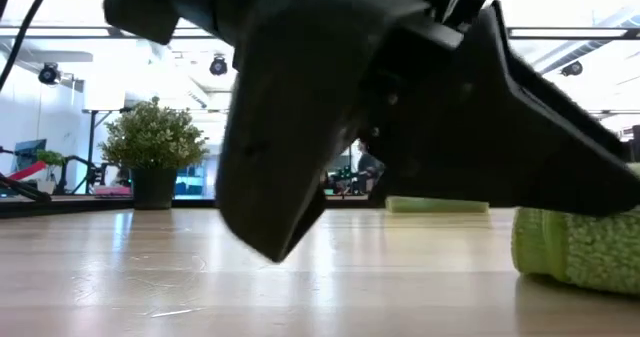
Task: Roll microfiber towels into tight, uniform cylinder then place into a basket
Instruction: Roll the green microfiber towel
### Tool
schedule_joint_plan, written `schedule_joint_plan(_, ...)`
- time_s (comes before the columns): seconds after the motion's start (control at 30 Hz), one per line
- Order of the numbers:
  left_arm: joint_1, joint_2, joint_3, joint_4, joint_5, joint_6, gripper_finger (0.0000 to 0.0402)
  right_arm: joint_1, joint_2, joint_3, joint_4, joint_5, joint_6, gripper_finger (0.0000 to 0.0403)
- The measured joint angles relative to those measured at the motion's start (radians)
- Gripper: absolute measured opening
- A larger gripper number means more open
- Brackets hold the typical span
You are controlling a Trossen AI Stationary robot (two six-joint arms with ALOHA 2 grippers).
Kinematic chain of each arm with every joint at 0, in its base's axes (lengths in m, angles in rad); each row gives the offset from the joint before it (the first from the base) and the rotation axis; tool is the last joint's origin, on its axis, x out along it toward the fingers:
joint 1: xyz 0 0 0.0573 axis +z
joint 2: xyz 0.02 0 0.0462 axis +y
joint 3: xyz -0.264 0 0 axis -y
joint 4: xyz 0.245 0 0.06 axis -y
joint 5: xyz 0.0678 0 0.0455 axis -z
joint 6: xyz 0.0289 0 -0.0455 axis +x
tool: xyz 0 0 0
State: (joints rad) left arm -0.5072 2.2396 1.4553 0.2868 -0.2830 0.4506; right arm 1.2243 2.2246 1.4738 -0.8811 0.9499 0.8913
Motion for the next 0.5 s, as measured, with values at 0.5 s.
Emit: schedule_joint_plan(0.5,0.036,0.016,0.005,-0.025,0.081,-0.107,0.0147,-0.001,0.000,-0.024,-0.003,-0.032,-0.009,0.0010)
